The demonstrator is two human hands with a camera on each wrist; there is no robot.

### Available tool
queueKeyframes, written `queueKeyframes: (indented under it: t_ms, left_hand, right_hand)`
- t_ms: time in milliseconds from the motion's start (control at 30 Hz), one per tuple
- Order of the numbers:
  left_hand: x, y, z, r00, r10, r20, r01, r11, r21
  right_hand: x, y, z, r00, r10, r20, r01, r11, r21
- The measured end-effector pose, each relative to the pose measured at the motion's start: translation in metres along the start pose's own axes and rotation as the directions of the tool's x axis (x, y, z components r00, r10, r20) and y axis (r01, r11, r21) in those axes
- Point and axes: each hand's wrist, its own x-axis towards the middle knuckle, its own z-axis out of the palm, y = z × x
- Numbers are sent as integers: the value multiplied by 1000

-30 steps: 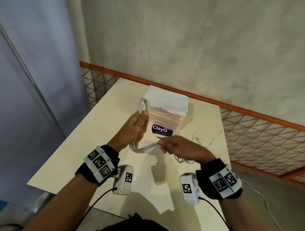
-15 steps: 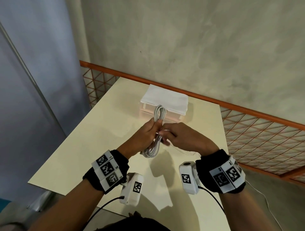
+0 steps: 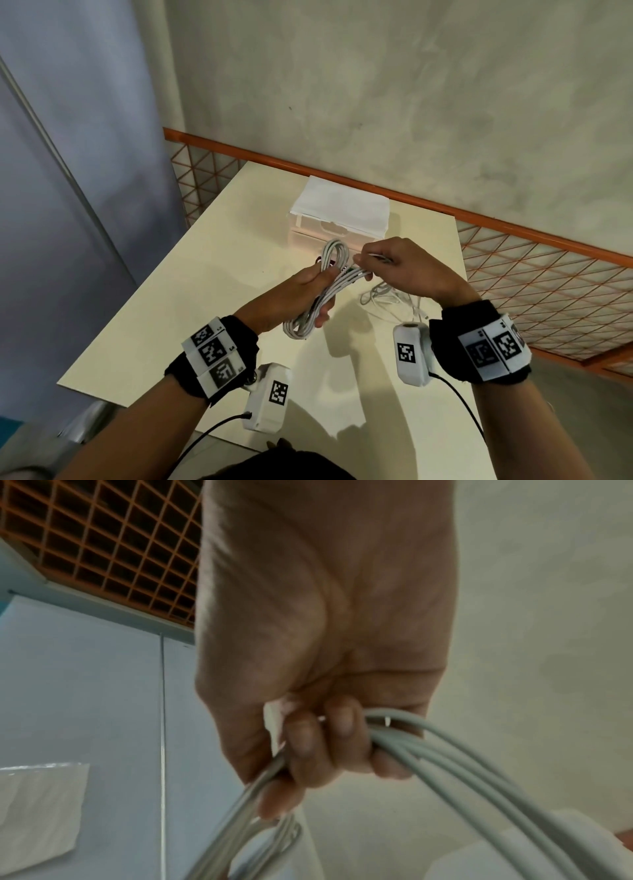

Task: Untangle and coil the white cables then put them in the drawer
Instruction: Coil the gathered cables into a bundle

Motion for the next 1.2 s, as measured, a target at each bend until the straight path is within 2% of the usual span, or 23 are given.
queueKeyframes:
  t_ms: [100,267,400,533,633,733,900,1000,1200]
  left_hand:
    - [-2,0,0,998,-9,60,13,998,-67]
    - [-2,2,0,987,-60,152,58,998,17]
    - [0,0,1,963,-143,227,175,977,-126]
    - [-3,1,7,967,-91,239,81,996,49]
    - [-7,4,13,981,-33,189,-1,983,181]
    - [-5,2,12,993,-4,122,-23,977,214]
    - [-2,0,1,999,43,24,-47,986,162]
    - [-1,-2,-3,997,75,-35,-69,988,137]
    - [-4,2,-17,978,132,-164,-129,991,30]
  right_hand:
    - [-1,-2,-4,1000,-28,6,28,998,60]
    - [-2,-12,-3,996,-94,9,94,995,37]
    - [4,-19,0,993,-106,-50,108,993,40]
    - [10,-20,-1,996,-70,-50,77,984,159]
    - [14,-19,-2,997,-69,-30,73,981,181]
    - [16,-12,-1,996,-68,-60,79,978,192]
    - [7,13,-3,986,-78,-147,124,934,335]
    - [1,27,11,967,-83,-240,175,904,391]
    - [-13,54,52,947,-48,-317,164,922,350]
